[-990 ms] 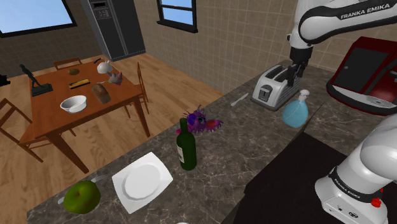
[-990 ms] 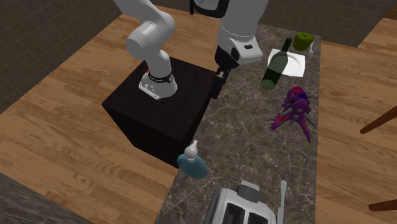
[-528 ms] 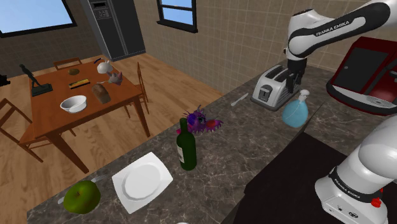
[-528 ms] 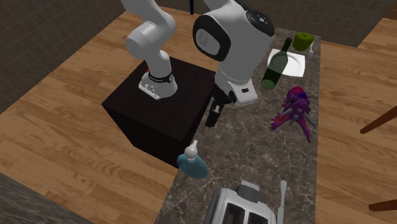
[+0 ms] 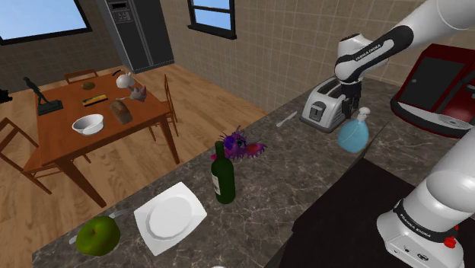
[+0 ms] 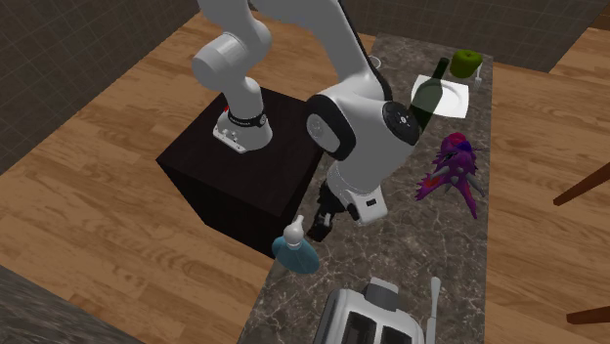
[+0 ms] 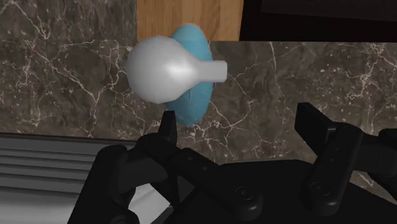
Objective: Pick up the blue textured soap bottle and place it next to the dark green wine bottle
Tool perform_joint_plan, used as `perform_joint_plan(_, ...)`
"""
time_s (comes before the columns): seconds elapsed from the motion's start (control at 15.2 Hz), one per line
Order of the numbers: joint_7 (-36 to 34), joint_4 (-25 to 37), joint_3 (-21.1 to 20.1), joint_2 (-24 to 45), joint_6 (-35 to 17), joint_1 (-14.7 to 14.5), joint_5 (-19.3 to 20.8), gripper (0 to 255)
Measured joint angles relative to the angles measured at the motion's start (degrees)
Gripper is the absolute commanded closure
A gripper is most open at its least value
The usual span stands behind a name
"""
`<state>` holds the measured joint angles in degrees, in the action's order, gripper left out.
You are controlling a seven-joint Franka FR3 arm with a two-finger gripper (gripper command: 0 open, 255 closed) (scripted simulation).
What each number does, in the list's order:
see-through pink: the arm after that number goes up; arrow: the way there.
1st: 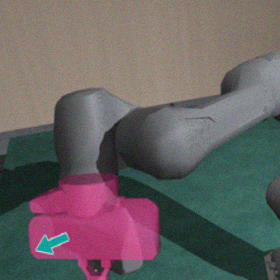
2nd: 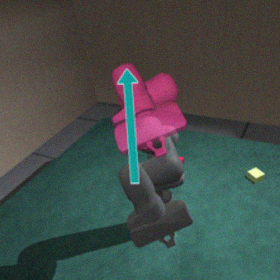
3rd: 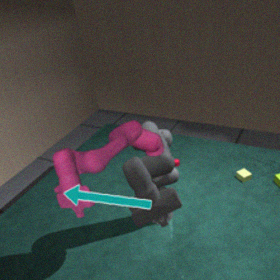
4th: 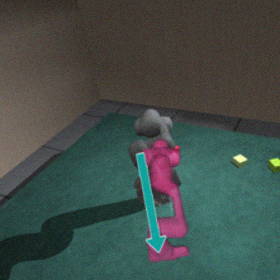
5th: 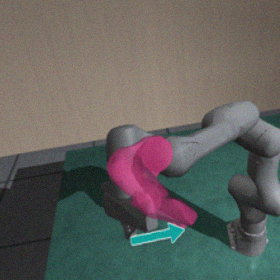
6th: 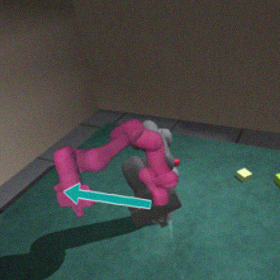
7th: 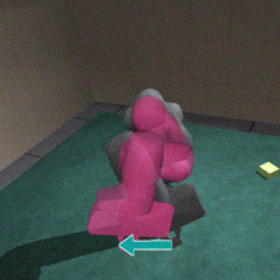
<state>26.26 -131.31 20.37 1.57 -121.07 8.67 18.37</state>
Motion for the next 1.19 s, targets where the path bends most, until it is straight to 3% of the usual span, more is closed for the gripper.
perform_joint_plan(0.4,4.17,5.05,1.46,11.47,-4.02,2.51,-0.37,0)
perform_joint_plan(0.86,4.5,3.31,1.91,14.91,-9.18,3.75,-0.16,0)
perform_joint_plan(1.19,4.49,3.12,1.93,15.4,-9.88,3.88,-0.17,0)
